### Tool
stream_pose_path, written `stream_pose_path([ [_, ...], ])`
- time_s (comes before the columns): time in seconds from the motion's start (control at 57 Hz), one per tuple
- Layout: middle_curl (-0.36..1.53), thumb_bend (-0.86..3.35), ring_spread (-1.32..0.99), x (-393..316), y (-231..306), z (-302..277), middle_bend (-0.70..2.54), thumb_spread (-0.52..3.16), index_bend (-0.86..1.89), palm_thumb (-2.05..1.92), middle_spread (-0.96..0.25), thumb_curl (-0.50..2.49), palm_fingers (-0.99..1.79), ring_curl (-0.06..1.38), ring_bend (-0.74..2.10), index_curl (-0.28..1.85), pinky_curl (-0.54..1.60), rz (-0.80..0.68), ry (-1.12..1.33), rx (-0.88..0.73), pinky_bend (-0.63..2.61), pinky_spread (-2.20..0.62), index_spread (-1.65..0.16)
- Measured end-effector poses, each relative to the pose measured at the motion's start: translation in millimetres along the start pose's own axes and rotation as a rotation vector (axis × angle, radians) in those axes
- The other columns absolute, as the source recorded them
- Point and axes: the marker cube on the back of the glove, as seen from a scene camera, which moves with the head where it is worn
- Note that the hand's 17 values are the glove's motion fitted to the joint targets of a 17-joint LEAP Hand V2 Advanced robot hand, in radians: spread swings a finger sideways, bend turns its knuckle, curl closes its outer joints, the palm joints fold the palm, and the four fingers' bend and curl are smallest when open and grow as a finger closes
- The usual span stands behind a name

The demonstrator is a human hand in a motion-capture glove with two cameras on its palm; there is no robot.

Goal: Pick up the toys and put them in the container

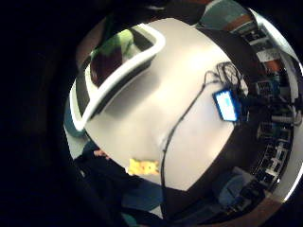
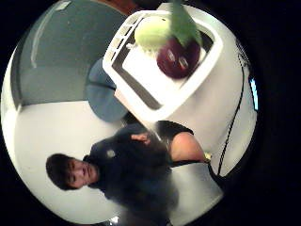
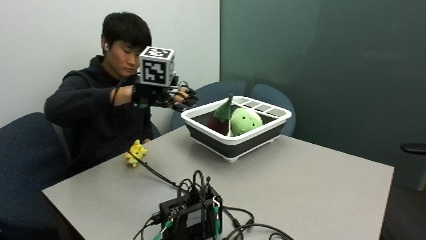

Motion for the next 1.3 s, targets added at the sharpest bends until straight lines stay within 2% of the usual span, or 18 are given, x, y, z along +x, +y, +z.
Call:
stream_pose_path([
  [0.07, 0.52, -0.02, -0.06, -12, 52, 32, 0.16, 1.12, 0.11, 0.21, -0.03, 0.57, -0.27, 0.33, 0.17, 0.49, 0.40, -0.080, 0.110, -0.073, 0.61, -0.02, -0.27],
  [0.211, 0.44, 0.06, -0.03, 18, 112, 78, 0.07, 1.20, 0.13, 0.37, -0.03, 0.54, -0.29, 0.29, 0.13, 0.43, 0.39, -0.013, 0.200, -0.305, 0.60, 0.00, -0.29],
  [0.351, 0.32, 0.10, -0.02, 39, 139, 126, 0.02, 1.23, 0.16, 0.51, 0.00, 0.54, -0.36, 0.25, 0.12, 0.40, 0.39, 0.012, 0.333, -0.457, 0.63, 0.00, -0.31],
  [0.509, 0.24, 0.10, 0.00, 50, 144, 160, 0.03, 1.24, 0.20, 0.56, 0.02, 0.52, -0.35, 0.21, 0.10, 0.40, 0.39, -0.020, 0.387, -0.488, 0.61, 0.00, -0.33],
  [0.614, 0.19, 0.10, 0.00, 47, 140, 173, 0.03, 1.25, 0.39, 0.59, 0.02, 0.51, -0.28, 0.17, 0.07, 0.45, 0.37, -0.062, 0.408, -0.430, 0.55, 0.00, -0.36],
  [0.667, 0.17, 0.11, -0.01, 42, 137, 176, 0.04, 1.26, 0.65, 0.63, 0.00, 0.52, -0.17, 0.14, 0.05, 0.53, 0.35, -0.092, 0.410, -0.387, 0.48, 0.00, -0.38],
  [0.772, 0.20, 0.12, -0.02, 35, 130, 178, 0.20, 1.27, 0.94, 0.67, -0.05, 0.52, -0.03, 0.09, 0.06, 0.61, 0.33, -0.133, 0.398, -0.318, 0.40, 0.00, -0.37],
  [0.912, 0.36, 0.11, -0.11, 22, 119, 171, 0.69, 1.20, 0.96, 0.72, -0.16, 0.56, 0.28, 0.06, 0.14, 0.64, 0.29, -0.151, 0.319, -0.200, 0.28, -0.02, -0.29],
  [0.965, 0.39, 0.10, -0.15, 14, 114, 161, 0.75, 1.15, 0.99, 0.72, -0.19, 0.59, 0.31, 0.07, 0.17, 0.66, 0.29, -0.154, 0.283, -0.161, 0.26, -0.03, -0.27],
  [1.035, 0.43, 0.08, -0.19, 4, 103, 139, 0.80, 1.09, 1.03, 0.73, -0.22, 0.62, 0.32, 0.08, 0.19, 0.70, 0.30, -0.168, 0.296, -0.081, 0.26, -0.04, -0.24],
  [1.123, 0.46, 0.06, -0.24, -9, 84, 93, 0.82, 1.03, 1.07, 0.73, -0.26, 0.66, 0.33, 0.10, 0.20, 0.73, 0.31, -0.327, 0.356, 0.038, 0.28, -0.05, -0.21],
  [1.228, 0.49, 0.05, -0.28, -69, 56, 50, 0.82, 0.98, 1.09, 0.74, -0.29, 0.70, 0.32, 0.12, 0.23, 0.76, 0.32, -0.243, 0.156, 0.202, 0.29, -0.06, -0.19],
  [1.298, 0.51, 0.05, -0.30, -98, 38, 28, 0.82, 0.96, 1.09, 0.75, -0.30, 0.73, 0.32, 0.14, 0.26, 0.78, 0.33, -0.273, 0.099, 0.255, 0.31, -0.07, -0.18],
])
